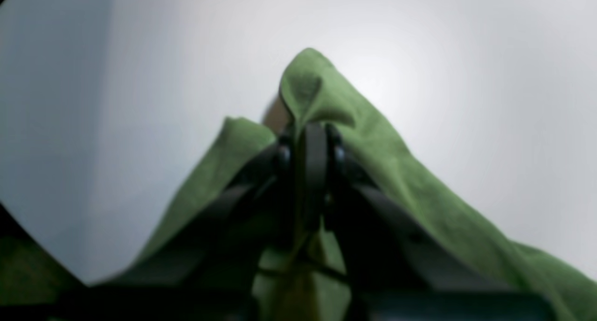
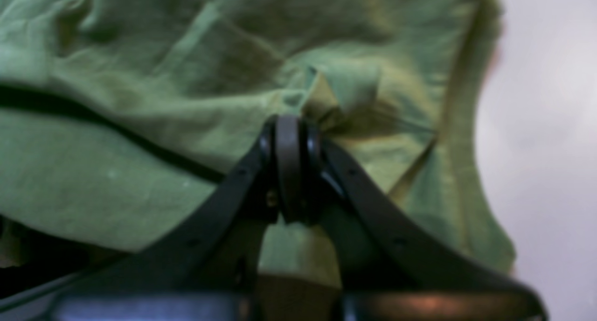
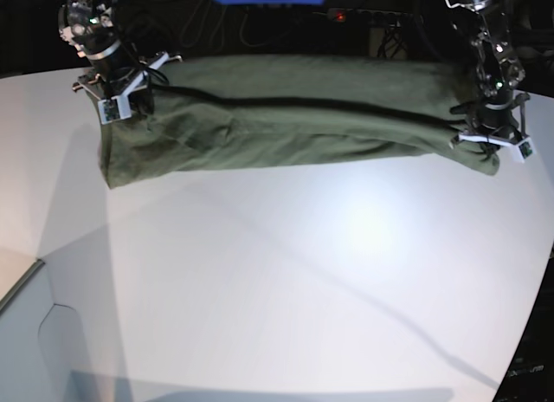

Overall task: Layout the t-shirt on the table in an organized manner, then fold the t-shirt properly
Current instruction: 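Lower the folded edge onto the shirt with both grippers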

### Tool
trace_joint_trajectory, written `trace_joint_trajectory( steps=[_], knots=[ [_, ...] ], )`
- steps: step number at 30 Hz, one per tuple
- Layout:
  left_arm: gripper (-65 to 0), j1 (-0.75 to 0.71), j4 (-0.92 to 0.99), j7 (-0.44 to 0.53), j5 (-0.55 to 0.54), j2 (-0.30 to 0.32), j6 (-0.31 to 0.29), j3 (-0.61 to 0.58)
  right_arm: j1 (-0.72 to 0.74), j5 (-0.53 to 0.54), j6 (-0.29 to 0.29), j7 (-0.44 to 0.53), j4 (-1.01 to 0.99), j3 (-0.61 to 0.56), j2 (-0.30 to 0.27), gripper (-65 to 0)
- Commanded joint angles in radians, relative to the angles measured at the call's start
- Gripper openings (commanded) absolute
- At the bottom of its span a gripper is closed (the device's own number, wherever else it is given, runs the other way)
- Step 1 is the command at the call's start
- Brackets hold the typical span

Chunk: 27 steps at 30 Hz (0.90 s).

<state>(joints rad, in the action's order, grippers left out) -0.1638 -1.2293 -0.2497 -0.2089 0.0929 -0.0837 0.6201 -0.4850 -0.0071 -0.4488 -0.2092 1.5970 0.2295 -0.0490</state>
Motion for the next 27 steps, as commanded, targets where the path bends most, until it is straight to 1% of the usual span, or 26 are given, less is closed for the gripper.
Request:
trace_joint_trajectory(
  steps=[1, 5, 9, 13, 20, 23, 26, 27],
  knots=[
    [-65.0, -0.009, -0.010, 0.019, -0.001, 0.009, 0.000, 0.004, 0.002, 0.008, -0.005, 0.024, 0.012, 0.005, -0.009, -65.0],
    [-65.0, -0.043, 0.033, 0.026, -0.004, -0.018, 0.000, 0.008, 0.006, 0.008, -0.005, 0.024, 0.009, 0.005, -0.009, -65.0],
    [-65.0, -0.041, 0.119, 0.028, -0.004, -0.020, 0.000, 0.010, 0.009, 0.008, -0.005, 0.024, 0.006, 0.005, -0.009, -65.0],
    [-65.0, -0.020, 0.154, 0.031, -0.005, -0.023, 0.000, 0.010, 0.045, 0.008, -0.005, 0.021, -0.047, 0.005, -0.009, -65.0],
    [-65.0, 0.086, 0.320, 0.166, -0.004, -0.023, 0.000, 0.004, 0.091, 0.006, -0.005, 0.023, -0.122, 0.006, -0.010, -65.0],
    [-65.0, 0.154, 0.412, 0.195, 0.004, -0.023, 0.000, 0.002, 0.122, 0.006, -0.005, 0.021, -0.156, 0.008, -0.033, -65.0],
    [-65.0, 0.217, 0.486, 0.224, 0.004, -0.023, 0.000, 0.002, 0.162, 0.006, -0.005, 0.021, -0.211, 0.011, -0.042, -65.0],
    [-65.0, 0.237, 0.504, 0.234, 0.006, -0.023, 0.000, 0.002, 0.176, 0.006, -0.005, 0.021, -0.231, 0.012, -0.059, -65.0]
  ],
)
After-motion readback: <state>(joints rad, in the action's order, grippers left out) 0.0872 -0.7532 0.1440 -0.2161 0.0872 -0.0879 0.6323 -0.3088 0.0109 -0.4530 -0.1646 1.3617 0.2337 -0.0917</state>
